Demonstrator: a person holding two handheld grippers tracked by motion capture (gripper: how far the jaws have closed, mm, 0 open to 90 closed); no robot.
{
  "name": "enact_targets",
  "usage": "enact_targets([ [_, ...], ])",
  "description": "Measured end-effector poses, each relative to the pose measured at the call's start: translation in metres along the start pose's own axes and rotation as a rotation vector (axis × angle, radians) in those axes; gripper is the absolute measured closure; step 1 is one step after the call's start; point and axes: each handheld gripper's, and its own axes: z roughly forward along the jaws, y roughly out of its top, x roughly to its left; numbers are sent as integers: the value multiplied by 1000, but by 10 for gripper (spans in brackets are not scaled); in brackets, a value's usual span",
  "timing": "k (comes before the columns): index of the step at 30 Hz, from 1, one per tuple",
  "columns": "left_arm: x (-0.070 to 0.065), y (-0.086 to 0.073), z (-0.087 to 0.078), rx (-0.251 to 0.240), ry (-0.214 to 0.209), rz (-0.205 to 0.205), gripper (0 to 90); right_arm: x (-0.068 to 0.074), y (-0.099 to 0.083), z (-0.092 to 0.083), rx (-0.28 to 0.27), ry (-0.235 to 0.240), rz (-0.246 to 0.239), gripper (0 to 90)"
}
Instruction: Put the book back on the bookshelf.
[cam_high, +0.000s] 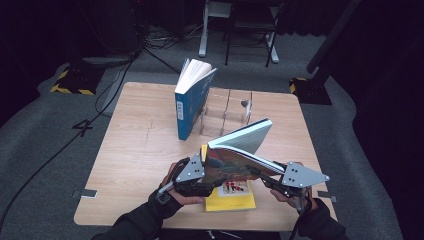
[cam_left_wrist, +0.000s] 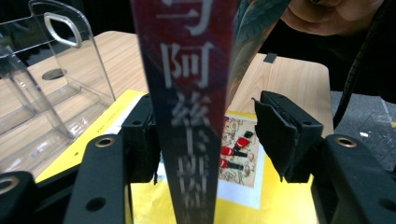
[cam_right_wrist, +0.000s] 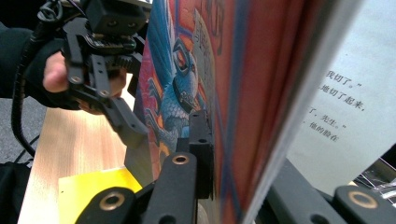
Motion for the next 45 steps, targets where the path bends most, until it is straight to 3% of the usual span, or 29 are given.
enact_targets([
  [10,8,-1,7,-9,-9,3,620,-2,-1,-5,-1,-21,6,788],
  [16,12,-4,9,-4,-31,19,694,-10,-4,-14,-16,-65,32,687],
  [23,12,-5,8,-3,-42,32,734,-25,-16,-26,-32,-164,122,554],
  [27,13,-6,9,-8,-53,36,736,-34,-23,-23,-5,-178,156,478],
  [32,14,-7,9,-18,-56,12,735,-40,-35,-4,46,-114,213,381],
  [36,15,-8,9,-22,-58,13,731,-39,-37,6,43,-71,244,378],
  [45,15,-6,9,-21,-42,32,716,-36,-38,9,46,-70,254,421],
])
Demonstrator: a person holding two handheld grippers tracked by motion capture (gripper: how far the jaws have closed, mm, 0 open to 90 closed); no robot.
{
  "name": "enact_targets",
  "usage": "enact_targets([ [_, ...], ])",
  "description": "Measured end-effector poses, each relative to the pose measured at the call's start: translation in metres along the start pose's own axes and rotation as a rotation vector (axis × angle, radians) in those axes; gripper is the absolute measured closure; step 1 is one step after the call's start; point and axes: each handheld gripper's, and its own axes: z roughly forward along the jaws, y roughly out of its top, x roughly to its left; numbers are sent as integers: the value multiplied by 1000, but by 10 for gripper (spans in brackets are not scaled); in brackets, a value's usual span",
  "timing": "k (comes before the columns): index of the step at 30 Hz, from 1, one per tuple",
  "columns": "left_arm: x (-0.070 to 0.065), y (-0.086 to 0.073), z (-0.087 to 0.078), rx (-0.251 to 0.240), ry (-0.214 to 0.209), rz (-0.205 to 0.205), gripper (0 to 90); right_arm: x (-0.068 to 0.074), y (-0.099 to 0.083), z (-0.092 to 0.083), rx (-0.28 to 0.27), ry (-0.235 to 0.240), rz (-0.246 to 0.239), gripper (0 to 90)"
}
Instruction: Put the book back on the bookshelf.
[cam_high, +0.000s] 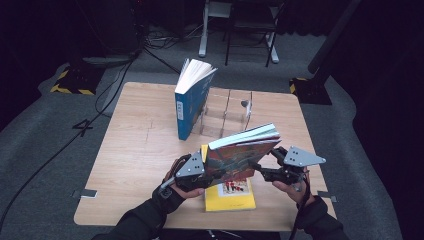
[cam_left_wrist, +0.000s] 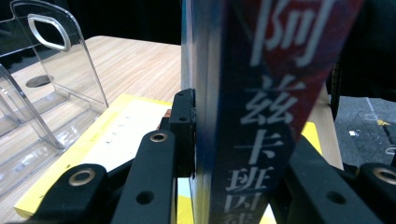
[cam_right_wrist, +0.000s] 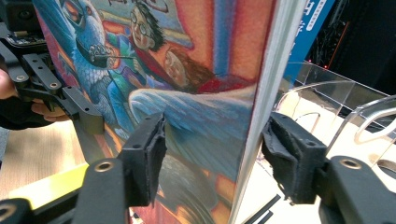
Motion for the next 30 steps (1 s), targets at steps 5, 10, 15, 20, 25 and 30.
enact_targets([
  [5,-1,6,-3,-21,-2,-1,700,0,0,-1,-3,-3,-1,450],
  [10,0,11,-4,-37,8,8,699,1,0,-1,-3,-7,-4,477],
  [15,1,20,-7,-63,8,20,698,1,1,-2,-2,-8,-6,481],
  [20,1,29,-10,-89,12,36,696,1,1,-2,-2,-4,-6,484],
  [25,2,47,-17,-127,17,48,697,2,2,-3,-4,-1,-7,490],
  [30,0,71,-20,-123,39,81,694,3,3,-4,-5,1,-9,496],
])
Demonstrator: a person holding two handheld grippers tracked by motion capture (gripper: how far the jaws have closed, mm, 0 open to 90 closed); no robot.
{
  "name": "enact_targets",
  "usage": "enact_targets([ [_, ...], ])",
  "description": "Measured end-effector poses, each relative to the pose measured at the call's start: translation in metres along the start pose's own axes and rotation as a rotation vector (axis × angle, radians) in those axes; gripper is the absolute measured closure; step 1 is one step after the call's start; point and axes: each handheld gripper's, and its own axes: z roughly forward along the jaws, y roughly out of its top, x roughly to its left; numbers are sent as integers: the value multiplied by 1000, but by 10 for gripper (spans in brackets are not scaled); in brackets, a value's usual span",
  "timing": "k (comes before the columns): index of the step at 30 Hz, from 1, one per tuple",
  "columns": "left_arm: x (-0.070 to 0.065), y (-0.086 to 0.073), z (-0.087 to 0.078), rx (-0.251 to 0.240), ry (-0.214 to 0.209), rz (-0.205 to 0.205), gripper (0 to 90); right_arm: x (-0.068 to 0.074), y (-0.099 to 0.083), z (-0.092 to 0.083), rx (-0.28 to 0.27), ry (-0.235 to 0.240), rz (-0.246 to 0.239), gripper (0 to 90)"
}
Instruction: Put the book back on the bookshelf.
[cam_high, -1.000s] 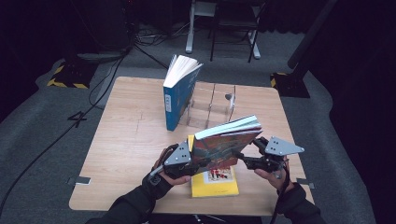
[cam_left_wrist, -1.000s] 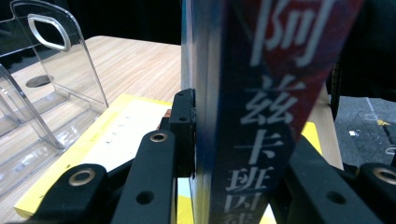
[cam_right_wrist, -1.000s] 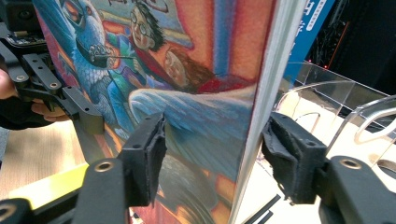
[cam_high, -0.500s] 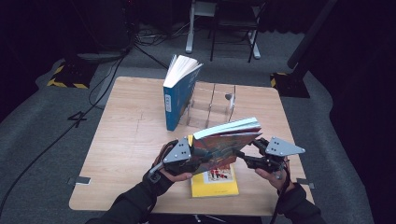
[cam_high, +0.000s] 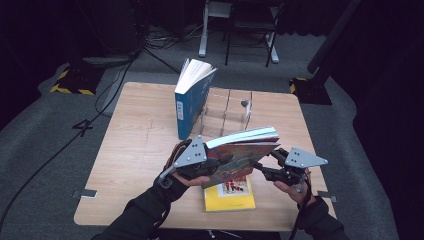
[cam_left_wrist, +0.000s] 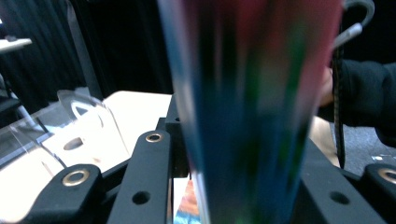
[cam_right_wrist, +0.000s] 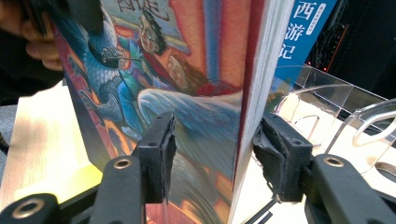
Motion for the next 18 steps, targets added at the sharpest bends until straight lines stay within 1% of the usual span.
enact_targets([
  [2,0,6,1,9,-5,16,693,0,1,-1,-4,2,-3,496],
  [7,1,19,6,10,2,11,684,1,3,0,-6,2,-2,496],
  [9,2,23,7,23,2,19,686,0,3,0,-4,0,4,499],
  [11,3,27,8,38,-6,17,711,0,3,0,-8,-1,4,501],
  [13,2,29,9,46,0,24,718,-1,3,0,-8,-5,8,499],
  [16,1,33,11,44,7,35,727,-2,3,-2,-12,-9,4,491],
  [18,1,35,11,36,20,29,728,-3,3,-5,-3,-16,2,465],
])
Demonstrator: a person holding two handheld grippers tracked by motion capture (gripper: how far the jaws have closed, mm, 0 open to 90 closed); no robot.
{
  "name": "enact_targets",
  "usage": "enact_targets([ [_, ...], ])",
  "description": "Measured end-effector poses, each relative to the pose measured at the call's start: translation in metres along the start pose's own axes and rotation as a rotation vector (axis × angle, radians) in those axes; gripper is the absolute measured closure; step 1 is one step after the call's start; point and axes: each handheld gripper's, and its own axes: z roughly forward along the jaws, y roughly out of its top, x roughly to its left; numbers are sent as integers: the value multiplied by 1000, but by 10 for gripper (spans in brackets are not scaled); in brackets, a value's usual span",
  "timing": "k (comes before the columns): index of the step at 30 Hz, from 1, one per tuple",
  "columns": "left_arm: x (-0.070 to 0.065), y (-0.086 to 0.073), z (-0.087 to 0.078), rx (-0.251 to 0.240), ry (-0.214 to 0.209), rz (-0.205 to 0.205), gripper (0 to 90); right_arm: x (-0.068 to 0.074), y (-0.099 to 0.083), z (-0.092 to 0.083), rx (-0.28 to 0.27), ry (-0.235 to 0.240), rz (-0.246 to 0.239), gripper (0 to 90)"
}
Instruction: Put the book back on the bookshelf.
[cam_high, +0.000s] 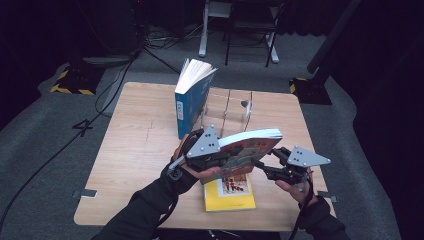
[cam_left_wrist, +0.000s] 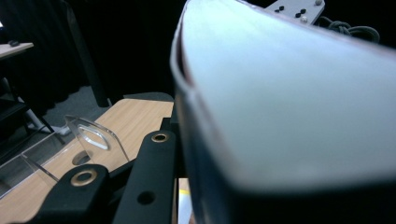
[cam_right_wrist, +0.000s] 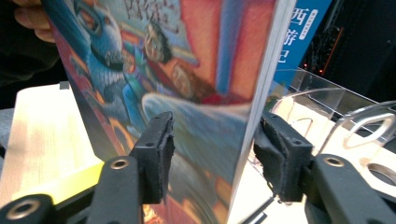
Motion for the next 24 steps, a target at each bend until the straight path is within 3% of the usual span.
enact_targets([
  [4,5,3,-1,-16,40,-16,730,-5,-3,-7,-3,-24,4,421],
  [17,30,1,-8,-12,121,-41,732,-31,-28,-23,86,-114,63,394],
  [24,52,-1,-20,-20,217,-66,732,-44,-41,-22,150,-137,90,374],
])
